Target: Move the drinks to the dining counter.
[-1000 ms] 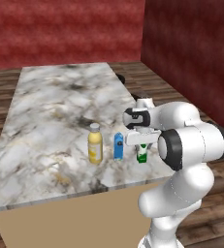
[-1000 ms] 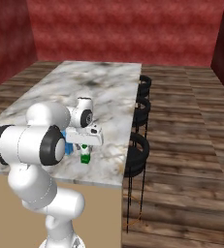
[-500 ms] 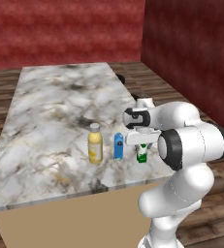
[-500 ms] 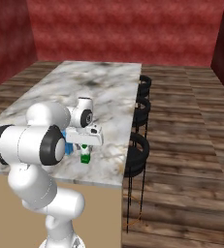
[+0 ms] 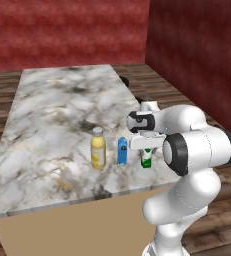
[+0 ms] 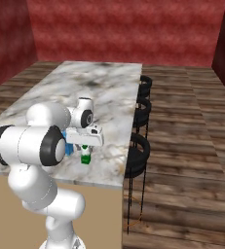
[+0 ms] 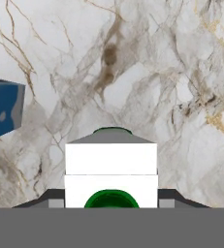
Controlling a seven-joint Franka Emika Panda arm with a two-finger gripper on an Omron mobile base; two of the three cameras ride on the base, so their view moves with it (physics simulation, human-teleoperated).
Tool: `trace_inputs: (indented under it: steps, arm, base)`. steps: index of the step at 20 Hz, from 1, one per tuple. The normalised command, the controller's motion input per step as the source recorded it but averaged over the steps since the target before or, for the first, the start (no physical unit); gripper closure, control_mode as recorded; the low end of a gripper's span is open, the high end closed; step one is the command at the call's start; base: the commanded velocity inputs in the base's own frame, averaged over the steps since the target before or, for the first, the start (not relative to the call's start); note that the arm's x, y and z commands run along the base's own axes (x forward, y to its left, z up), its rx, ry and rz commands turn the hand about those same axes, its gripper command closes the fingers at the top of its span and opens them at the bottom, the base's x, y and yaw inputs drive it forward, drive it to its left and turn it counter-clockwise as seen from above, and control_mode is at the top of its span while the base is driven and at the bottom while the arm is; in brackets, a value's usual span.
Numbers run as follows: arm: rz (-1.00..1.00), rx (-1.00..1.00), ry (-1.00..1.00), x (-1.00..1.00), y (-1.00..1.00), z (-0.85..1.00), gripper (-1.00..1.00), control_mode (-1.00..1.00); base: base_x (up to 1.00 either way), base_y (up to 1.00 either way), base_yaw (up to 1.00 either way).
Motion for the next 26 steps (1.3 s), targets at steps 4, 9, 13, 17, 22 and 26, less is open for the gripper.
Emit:
trace_inputs:
  steps: [4, 9, 13, 17, 22, 26]
  arm:
    - [0.0, 0.0, 0.0, 0.0, 0.0, 0.0, -1.0, -1.0]
    - [0.0, 0.0, 0.0, 0.0, 0.0, 0.01, -1.0, -1.0]
    - [0.0, 0.0, 0.0, 0.0, -0.01, 0.11, -1.0, -1.0]
    - [0.0, 0.0, 0.0, 0.0, -0.01, 0.3, -1.0, -1.0]
    - [0.0, 0.0, -0.01, -0.13, -0.03, 0.49, -1.0, -1.0]
    - [0.0, 0.0, -0.01, -0.23, -0.03, 0.56, -1.0, -1.0]
  base:
    - [0.0, 0.0, 0.0]
    - [0.0, 0.0, 0.0]
    - [0.0, 0.0, 0.0]
    - [0.0, 0.0, 0.0]
    - [0.0, 0.0, 0.0]
    - [0.0, 0.0, 0.0]
